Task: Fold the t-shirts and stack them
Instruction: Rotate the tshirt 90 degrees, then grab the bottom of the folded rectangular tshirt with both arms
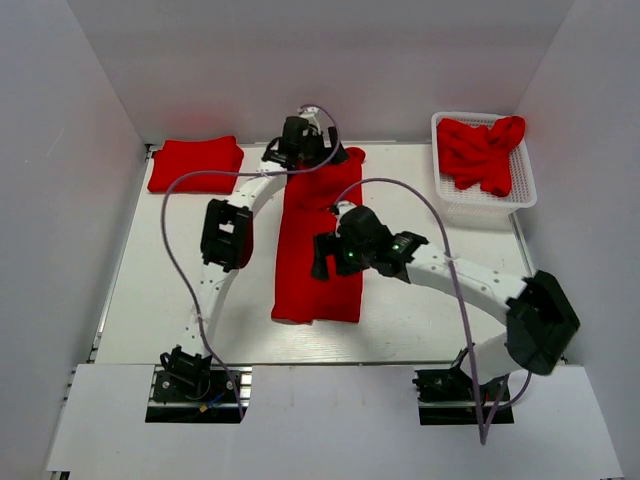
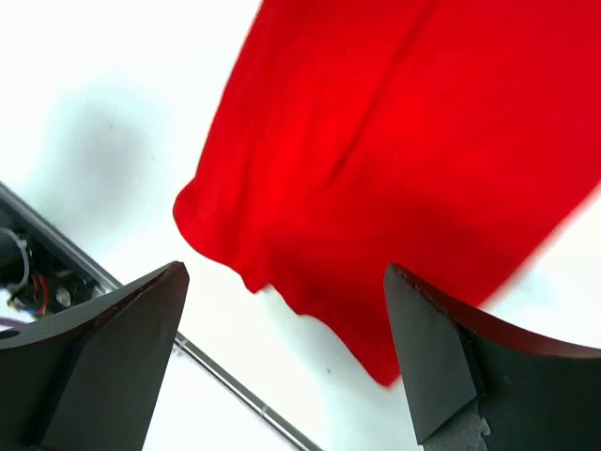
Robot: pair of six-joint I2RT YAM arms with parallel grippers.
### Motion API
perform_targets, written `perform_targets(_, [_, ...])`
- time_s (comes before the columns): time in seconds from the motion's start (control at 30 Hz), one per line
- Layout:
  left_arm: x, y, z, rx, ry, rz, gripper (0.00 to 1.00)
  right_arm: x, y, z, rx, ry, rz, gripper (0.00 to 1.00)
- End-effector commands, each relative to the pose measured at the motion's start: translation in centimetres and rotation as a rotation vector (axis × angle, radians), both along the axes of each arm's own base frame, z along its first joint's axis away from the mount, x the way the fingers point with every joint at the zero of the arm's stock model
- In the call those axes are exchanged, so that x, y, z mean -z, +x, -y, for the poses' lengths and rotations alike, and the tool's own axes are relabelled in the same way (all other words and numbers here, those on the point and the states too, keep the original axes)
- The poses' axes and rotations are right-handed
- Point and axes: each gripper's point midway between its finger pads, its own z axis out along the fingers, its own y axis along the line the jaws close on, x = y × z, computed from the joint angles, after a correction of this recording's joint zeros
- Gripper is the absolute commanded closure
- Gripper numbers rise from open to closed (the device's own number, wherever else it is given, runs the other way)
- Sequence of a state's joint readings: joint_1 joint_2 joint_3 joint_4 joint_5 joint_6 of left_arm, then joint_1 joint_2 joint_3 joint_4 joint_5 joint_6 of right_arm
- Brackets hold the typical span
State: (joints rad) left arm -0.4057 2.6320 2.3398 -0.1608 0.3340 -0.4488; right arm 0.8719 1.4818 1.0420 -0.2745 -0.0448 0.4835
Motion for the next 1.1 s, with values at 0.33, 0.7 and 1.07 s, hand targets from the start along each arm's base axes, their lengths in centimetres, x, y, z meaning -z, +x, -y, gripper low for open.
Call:
perform_targets(0.33, [-6.1,-28.5,-17.6,-0.306,0.253,-0.251,0.01,5.0,-5.6,9.6,0.327,-0.124,-0.177,0.1])
perform_targets(0.7, [6.9,-42.5,-20.9,-0.243,0.34,-0.578,0.01,7.8,-8.6,7.0,0.236,-0.019,-0.299,0.1])
perform_targets(1.07, [8.8,-43.3,-19.0,-0.138,0.289,-0.529,0.14,10.1,-7.3,6.6,0.336,-0.052,-0.307,0.14])
